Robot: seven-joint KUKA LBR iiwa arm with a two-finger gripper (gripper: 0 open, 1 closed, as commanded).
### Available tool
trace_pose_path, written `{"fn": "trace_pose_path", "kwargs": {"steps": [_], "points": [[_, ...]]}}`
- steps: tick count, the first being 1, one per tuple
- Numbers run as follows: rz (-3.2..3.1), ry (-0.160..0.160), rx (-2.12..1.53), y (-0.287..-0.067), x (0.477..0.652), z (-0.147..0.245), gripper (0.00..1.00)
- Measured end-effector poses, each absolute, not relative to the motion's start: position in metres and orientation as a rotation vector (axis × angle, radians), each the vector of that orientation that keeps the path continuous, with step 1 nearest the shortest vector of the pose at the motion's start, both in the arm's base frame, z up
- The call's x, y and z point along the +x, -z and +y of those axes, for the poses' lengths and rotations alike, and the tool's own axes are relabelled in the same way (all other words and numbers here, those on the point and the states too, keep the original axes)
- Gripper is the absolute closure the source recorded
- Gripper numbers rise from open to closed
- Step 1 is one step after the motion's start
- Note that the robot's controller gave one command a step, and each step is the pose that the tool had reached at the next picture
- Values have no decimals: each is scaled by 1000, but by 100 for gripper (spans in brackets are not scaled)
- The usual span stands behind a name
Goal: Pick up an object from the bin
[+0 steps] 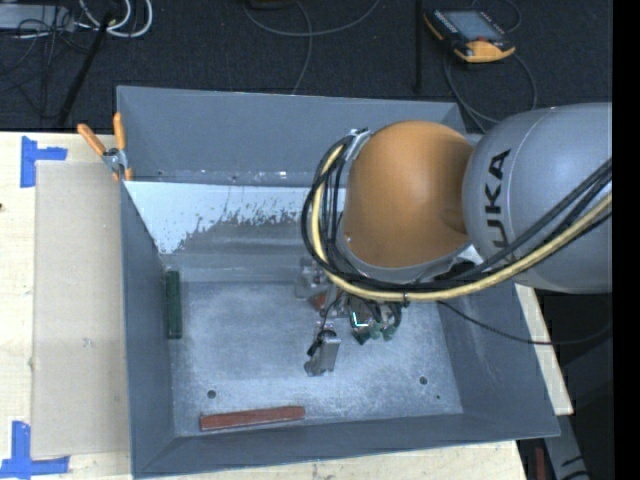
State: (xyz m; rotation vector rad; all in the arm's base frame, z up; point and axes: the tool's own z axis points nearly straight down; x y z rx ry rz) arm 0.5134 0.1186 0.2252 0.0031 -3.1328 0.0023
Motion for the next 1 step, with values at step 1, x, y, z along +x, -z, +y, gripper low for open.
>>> {"fn": "trace_pose_path", "kwargs": {"steps": [1], "points": [[-3138, 0, 145, -72, 477, 77, 0]]}}
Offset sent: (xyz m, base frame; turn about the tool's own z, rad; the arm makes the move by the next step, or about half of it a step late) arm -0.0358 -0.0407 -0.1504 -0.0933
